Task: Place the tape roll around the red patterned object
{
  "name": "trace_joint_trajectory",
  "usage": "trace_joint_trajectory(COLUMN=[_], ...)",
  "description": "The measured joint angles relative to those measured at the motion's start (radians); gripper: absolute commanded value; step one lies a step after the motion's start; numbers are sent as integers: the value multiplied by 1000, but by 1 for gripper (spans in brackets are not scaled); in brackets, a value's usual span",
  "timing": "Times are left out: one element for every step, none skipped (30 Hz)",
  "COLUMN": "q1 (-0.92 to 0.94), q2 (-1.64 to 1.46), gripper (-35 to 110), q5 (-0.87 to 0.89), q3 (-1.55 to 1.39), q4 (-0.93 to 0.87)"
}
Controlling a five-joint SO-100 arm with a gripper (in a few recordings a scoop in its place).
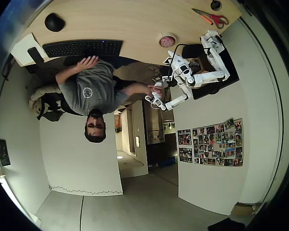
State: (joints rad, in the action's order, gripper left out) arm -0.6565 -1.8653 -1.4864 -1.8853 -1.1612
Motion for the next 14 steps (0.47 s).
trace_joint_trajectory(q1=[0,-2,-9,-14,-20,-21,-21,-21,-17,-14,-14,-14,-14,-14], q2=[0,0,0,0,0,0,-3,-11,-14,-14,-15,-15,-17,-17], gripper=[35,35,35,35,35,35,35,34,34,34,34,34,34,34], q5=[9,14,15,25,29,25,31,40,44,44,40,40,44,37], q3=[0,0,0,0,-12,-17,-31,-48,-49,-60,-67,-67,-67,-67], q4=[0,0,0,0,2,2,11,8,15,34,26,31,34,35])
